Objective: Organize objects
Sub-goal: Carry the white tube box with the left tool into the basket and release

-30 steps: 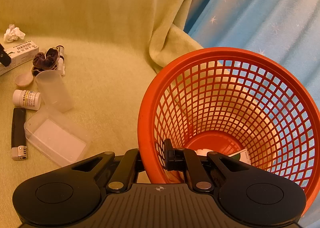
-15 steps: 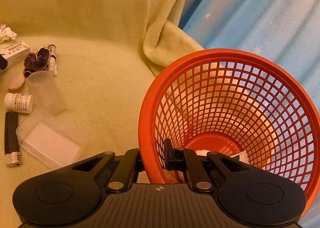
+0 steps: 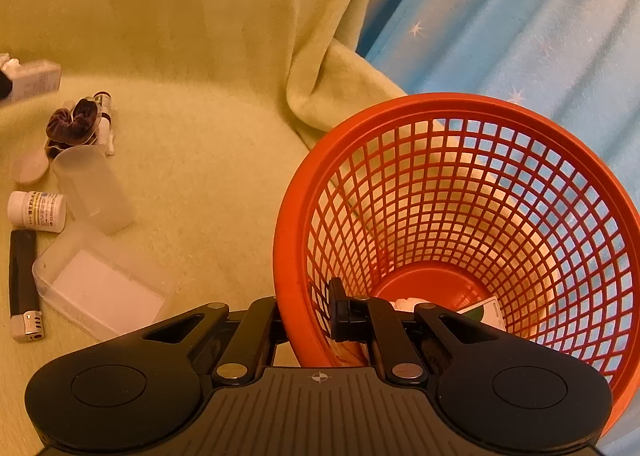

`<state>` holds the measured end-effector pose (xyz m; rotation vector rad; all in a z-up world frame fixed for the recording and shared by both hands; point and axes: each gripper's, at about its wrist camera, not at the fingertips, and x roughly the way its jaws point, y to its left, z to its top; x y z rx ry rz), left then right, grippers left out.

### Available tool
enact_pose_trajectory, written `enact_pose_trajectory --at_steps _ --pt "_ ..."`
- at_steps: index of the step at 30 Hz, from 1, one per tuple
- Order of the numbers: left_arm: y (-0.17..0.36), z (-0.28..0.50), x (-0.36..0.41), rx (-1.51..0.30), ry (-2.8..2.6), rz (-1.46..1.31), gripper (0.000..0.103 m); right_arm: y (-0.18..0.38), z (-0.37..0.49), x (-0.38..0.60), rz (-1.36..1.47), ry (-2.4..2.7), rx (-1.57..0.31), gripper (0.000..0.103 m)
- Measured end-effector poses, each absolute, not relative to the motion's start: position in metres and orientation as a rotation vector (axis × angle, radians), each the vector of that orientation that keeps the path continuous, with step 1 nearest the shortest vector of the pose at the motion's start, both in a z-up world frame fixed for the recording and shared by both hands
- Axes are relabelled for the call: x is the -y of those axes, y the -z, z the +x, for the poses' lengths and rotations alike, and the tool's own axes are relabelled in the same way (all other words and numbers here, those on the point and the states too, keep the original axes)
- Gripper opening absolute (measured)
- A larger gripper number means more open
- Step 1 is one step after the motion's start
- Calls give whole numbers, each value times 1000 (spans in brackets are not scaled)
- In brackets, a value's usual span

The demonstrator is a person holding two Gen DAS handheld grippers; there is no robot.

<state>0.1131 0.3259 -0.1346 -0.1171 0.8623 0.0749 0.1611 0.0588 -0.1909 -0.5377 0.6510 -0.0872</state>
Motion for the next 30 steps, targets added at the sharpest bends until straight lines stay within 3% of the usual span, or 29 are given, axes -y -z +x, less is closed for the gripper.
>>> enact_pose_trajectory --at_steps 10,30 --pt "84 103 -307 -802 43 -107 32 192 159 -59 -544 87 -648 4" --pt "-9 109 -187 -717 570 60 32 189 158 -55 -515 81 -644 5"
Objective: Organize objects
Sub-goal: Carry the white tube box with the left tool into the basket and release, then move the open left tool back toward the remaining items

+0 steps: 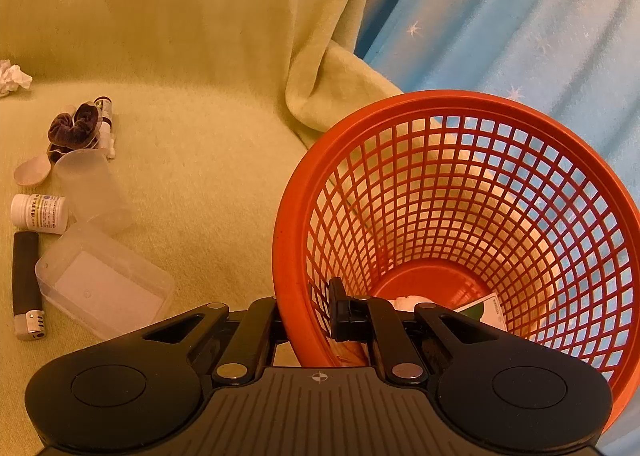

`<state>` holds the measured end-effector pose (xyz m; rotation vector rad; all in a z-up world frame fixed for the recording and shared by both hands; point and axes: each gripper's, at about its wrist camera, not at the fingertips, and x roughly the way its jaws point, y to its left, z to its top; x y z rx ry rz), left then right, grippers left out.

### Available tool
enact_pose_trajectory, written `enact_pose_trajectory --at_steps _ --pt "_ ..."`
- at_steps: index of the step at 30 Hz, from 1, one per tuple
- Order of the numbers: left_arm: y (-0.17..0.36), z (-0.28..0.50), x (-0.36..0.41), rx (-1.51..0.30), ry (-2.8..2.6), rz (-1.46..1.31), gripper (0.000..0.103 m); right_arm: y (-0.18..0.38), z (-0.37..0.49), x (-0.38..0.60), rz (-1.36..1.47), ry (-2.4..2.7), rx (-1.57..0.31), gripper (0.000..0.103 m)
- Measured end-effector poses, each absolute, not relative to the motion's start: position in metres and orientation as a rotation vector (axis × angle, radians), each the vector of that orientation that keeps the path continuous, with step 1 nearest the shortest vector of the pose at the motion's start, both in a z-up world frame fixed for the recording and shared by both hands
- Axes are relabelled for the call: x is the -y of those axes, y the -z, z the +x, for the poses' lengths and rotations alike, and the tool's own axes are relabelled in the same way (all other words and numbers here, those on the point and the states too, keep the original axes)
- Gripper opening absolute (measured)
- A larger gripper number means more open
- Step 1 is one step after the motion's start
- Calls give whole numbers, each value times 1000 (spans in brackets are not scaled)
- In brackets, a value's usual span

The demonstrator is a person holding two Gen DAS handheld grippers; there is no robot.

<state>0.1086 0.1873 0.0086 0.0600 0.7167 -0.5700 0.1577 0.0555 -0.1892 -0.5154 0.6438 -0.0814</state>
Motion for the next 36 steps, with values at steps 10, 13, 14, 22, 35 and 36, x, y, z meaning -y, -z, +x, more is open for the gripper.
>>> enact_pose_trajectory --at_steps 10,13,14,22,35,36 --pt "-8 122 -96 -725 781 149 33 189 157 -56 -519 80 -645 5" --pt "-1 131 -81 -724 793 115 33 189 157 -56 -517 79 -645 5" --pt "-1 132 -80 -716 786 106 33 189 156 -55 -517 79 -644 5" --pt "-6 143 -133 -682 577 22 38 187 157 -52 -502 73 -650 5" --pt "48 110 -288 -772 54 -69 56 186 158 -50 -484 71 -648 5" --pt "56 106 -292 -787 34 -69 56 186 158 -50 -486 70 -648 5"
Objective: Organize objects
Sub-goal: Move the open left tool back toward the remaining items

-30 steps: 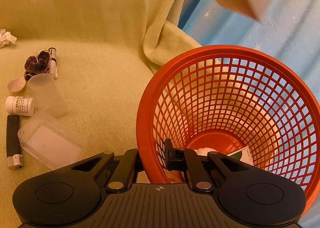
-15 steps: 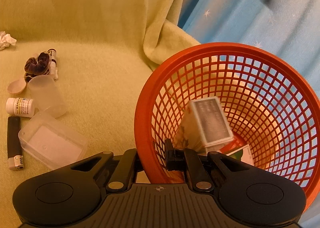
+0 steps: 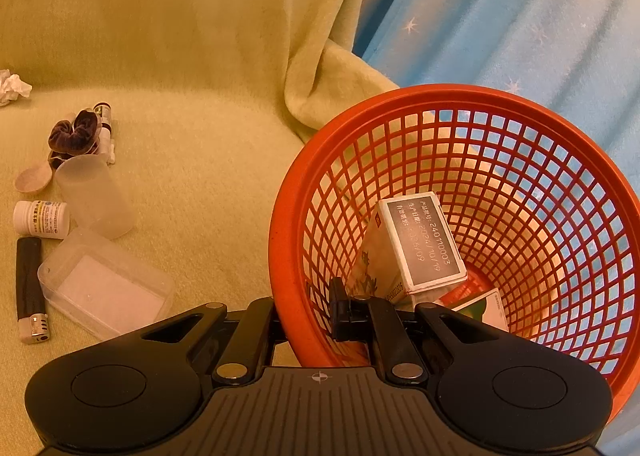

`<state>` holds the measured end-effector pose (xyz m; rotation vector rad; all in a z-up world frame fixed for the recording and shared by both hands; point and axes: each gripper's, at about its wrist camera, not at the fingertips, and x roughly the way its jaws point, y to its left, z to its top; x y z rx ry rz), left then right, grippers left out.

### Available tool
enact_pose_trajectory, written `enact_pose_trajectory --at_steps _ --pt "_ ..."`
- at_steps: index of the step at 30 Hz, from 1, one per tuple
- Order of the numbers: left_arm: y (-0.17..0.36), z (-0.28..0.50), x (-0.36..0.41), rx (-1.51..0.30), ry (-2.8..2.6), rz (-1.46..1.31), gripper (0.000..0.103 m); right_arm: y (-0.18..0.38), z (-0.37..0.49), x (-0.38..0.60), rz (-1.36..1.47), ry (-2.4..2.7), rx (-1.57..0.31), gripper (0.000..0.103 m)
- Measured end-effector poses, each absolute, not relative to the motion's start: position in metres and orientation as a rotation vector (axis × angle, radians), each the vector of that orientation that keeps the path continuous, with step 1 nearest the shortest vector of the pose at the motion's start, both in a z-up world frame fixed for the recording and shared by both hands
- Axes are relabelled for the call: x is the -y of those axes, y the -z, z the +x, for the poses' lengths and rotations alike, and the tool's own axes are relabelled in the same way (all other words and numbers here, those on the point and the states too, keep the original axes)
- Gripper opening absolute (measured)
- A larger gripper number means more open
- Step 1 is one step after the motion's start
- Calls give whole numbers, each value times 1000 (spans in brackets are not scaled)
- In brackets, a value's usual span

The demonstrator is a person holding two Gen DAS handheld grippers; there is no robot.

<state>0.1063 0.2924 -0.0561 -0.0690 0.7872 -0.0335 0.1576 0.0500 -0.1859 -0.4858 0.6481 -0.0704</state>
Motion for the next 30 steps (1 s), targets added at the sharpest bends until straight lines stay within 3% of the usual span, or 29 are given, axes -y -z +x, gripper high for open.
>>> enact_pose_trajectory --at_steps 7,15,17,19,21,30 --pt "108 86 -294 -884 0 -112 58 186 157 -49 -482 71 -648 5" --pt "164 80 -244 -1013 113 -100 59 186 156 -49 -488 71 -649 5" --pt "174 79 -230 -1037 183 -60 64 185 156 -48 -482 71 -648 5" --pt "179 75 -215 -1036 268 28 80 185 156 -49 -480 71 -648 5" --pt "181 71 -203 -1021 317 137 87 185 156 -49 -480 71 -648 5" --pt "202 85 -198 -1047 432 227 88 185 156 -49 -478 72 -648 5"
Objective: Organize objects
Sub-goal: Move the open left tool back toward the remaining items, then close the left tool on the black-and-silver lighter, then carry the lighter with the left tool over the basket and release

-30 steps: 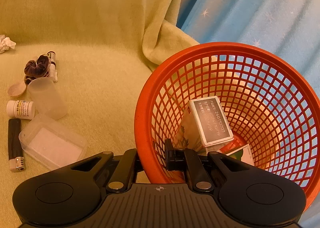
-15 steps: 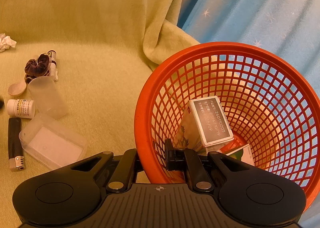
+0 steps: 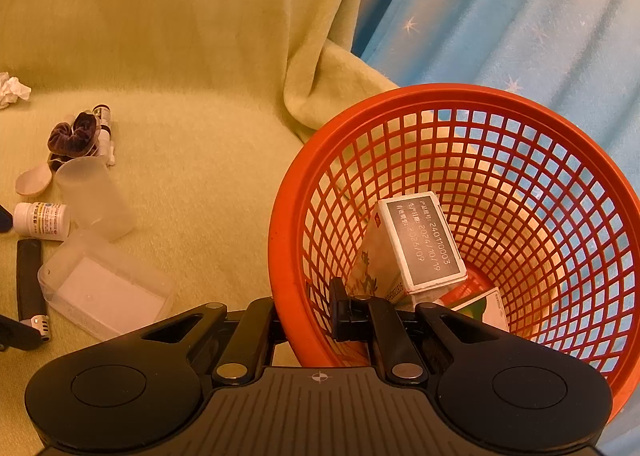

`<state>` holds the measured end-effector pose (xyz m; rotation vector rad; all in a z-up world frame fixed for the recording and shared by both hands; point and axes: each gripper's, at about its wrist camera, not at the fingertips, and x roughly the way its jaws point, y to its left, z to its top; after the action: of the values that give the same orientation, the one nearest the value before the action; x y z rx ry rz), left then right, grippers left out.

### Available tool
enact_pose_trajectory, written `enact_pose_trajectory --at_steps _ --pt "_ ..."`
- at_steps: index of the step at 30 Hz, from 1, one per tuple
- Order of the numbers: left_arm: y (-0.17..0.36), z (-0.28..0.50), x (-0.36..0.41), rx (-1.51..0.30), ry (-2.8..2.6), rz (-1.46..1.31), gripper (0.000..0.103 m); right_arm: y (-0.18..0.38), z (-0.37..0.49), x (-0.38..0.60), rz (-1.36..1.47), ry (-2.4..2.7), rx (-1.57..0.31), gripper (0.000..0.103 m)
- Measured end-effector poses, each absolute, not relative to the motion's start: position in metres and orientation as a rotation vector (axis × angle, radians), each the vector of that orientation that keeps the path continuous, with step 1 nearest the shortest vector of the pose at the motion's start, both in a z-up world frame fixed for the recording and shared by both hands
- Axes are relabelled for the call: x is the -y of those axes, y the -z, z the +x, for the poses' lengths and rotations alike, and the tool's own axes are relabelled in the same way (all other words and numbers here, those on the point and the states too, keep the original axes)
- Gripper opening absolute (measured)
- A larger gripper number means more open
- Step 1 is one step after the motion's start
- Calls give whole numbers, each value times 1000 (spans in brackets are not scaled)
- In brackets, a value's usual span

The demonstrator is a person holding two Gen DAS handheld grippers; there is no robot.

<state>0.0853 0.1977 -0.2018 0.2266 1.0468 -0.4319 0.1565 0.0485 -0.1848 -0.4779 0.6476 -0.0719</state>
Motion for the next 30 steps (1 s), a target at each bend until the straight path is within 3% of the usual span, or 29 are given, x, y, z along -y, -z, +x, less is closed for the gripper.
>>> enact_pose_trajectory --at_steps 3,6,13,30 --pt "207 88 -191 -1053 438 266 88 185 157 -49 -482 71 -649 5" --pt "206 89 -189 -1055 452 262 80 185 157 -49 -481 71 -649 5" --pt "193 79 -205 -1051 416 232 79 185 156 -49 -488 71 -651 5" --pt "100 87 -241 -889 260 49 79 185 156 -49 -488 72 -651 5"
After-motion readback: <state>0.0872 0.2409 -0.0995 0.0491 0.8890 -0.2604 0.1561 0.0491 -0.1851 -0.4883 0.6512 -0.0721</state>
